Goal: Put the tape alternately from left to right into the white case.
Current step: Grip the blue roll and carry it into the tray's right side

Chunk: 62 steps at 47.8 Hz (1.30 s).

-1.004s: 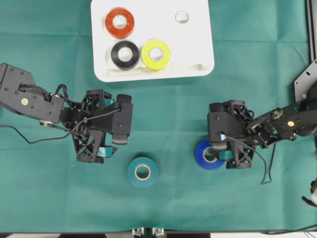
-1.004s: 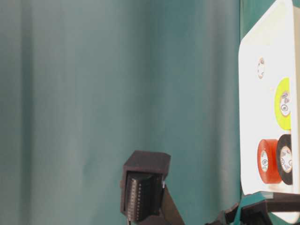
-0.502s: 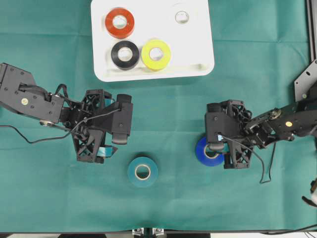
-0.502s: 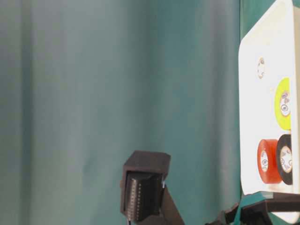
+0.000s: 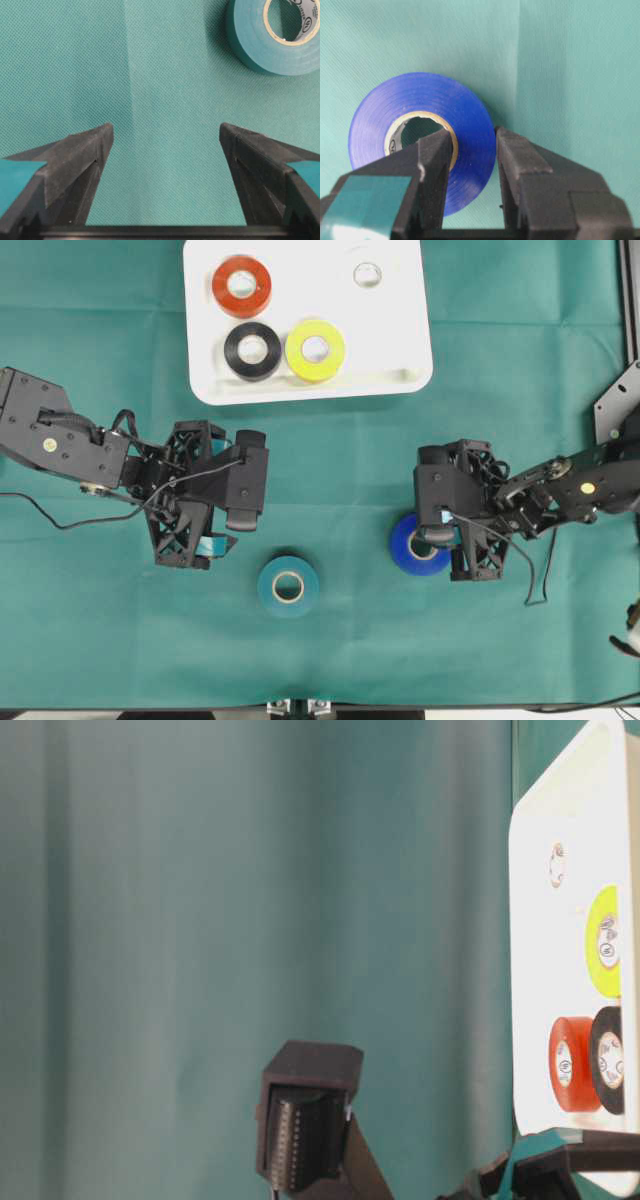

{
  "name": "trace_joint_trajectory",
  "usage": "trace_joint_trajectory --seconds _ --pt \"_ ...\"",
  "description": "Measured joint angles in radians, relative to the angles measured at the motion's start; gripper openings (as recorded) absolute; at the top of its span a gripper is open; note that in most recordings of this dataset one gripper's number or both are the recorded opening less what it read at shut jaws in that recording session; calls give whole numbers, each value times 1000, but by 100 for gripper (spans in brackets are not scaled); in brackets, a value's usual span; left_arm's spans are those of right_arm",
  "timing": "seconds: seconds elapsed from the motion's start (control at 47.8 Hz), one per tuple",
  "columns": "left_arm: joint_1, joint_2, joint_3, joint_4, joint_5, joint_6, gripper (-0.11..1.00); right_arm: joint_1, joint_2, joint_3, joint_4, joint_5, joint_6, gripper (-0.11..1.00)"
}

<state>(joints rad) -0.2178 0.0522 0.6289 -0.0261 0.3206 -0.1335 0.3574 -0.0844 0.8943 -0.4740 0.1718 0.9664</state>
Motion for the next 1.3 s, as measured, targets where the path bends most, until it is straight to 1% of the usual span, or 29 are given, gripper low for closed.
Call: trace_joint_trajectory --seconds 0.314,0.564,0.669,0.794,0.899,1.296 --pt "0 0 -2 2 0 0 55 -26 -80 -25 -81 -2 -2 26" --pt "0 0 0 2 2 0 55 -63 -81 -26 -106 0 -3 26" --pt "0 0 -2 0 2 0 55 -95 -81 -32 -140 0 -5 26" --pt "0 0 0 0 2 0 55 -141 -80 -35 -195 0 -6 26" --pt "0 0 -2 0 2 0 55 -181 -81 -38 -232 0 -6 26" --pt "0 0 0 0 2 2 55 -319 -81 -54 -334 2 -6 26"
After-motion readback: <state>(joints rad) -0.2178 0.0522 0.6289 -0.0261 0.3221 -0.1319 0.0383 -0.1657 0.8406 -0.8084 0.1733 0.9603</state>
